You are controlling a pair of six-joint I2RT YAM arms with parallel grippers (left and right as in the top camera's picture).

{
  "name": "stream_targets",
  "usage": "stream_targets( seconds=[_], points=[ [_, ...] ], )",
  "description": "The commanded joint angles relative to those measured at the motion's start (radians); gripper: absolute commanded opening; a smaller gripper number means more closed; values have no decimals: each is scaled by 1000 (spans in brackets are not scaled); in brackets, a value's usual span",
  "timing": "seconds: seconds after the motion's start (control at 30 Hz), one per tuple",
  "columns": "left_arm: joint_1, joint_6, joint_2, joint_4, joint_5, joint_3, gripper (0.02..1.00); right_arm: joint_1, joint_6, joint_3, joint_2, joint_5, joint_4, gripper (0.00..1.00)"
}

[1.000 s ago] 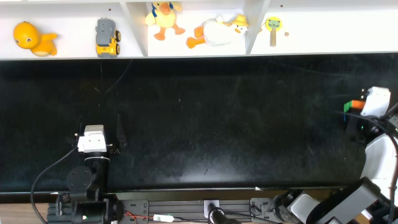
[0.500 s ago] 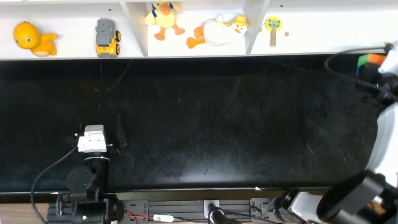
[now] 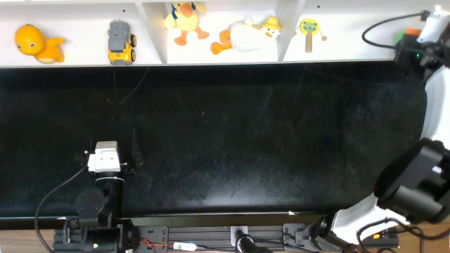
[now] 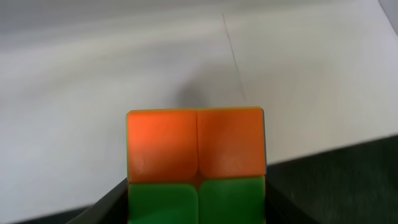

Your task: Store Toys

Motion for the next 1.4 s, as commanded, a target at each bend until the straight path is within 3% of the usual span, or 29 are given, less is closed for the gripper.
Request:
stream_targets(
  seconds=[0.03,0.17,0.2,0.27,0.33,0.67,0.83,1.03,1.13,1.27,1.4],
  points=[
    [-7,15,-11,-2,-1,-2,998,15,7,88,53,39,4,467],
    [-7,15,-11,-2,-1,-2,998,22,7,141,97,38,3,481],
    [-7,15,-11,-2,-1,-2,998,24,7,148,105,38,3,524],
    [-7,15,-11,-2,-1,-2,996,28,7,150,110,38,3,840],
    [-7,15,-11,-2,-1,-2,998,28,7,150,112,38,-5,998],
    [-7,15,-11,-2,-1,-2,996,29,7,48,12,39,-74,996],
    [-7,15,-11,-2,-1,-2,998,30,17,-282,-211,39,52,996],
    [-7,15,-11,-2,-1,-2,998,56,166,-747,-528,120,287,996],
    [-7,15,-11,-2,-1,-2,998,138,204,-975,-719,139,431,996],
    [-7,15,-11,-2,-1,-2,998,296,237,-1192,-943,241,558,996],
    [-7,15,-11,-2,-1,-2,998,410,293,-1341,-1173,250,603,996]
  ],
)
